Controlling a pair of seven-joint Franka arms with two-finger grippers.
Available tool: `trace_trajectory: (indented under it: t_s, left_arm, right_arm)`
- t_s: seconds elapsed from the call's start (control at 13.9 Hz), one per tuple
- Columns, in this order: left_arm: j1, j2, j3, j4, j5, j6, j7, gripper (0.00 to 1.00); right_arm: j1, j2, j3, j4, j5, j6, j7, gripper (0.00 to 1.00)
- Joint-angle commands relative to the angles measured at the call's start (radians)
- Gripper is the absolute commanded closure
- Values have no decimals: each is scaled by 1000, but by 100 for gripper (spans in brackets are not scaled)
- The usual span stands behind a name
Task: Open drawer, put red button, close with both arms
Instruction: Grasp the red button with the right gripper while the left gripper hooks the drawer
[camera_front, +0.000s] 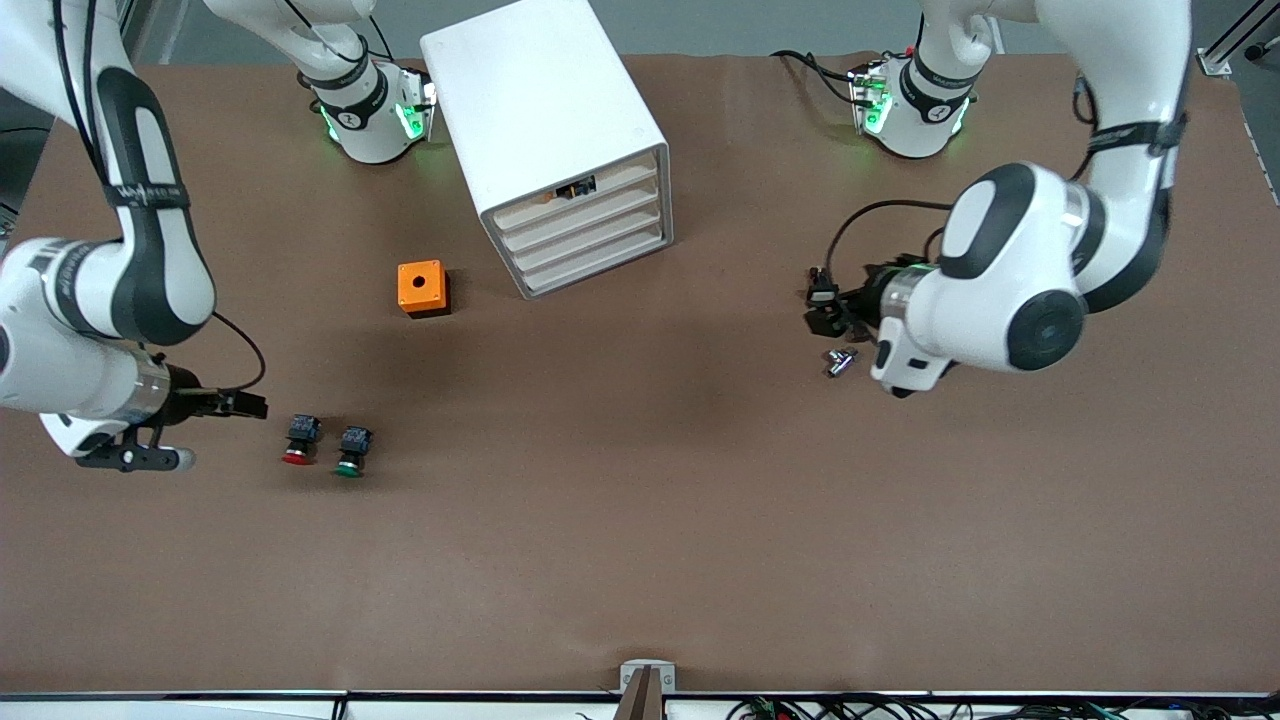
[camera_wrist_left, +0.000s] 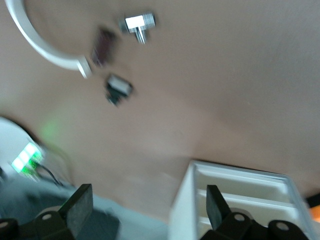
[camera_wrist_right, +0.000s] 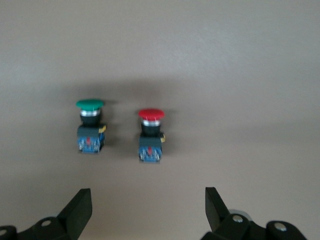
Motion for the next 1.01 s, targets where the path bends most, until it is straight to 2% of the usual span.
trace_trajectory:
  t_s: [0.0,0.14,0.36,0.58,0.94]
  left_arm:
    - [-2,114,-89,59,-47,-19,-248,0]
    - [26,206,-190,60,-81,-17,-476,0]
    - [92,325,-304,62,-164,-6,-769,0]
    - [92,408,-317,74,-283,-5,-998,0]
    - [78,534,-337,134,-437,20,-1233,0]
  right_arm:
    - [13,80,-1,9,35,80,5,0]
    - [18,126,-1,9,36,126,5,0]
    - [19,174,-1,9,63,164,3,0]
    - [10,204,-1,9,63,194,2,0]
    - [5,209,-1,-16,64,192,5,0]
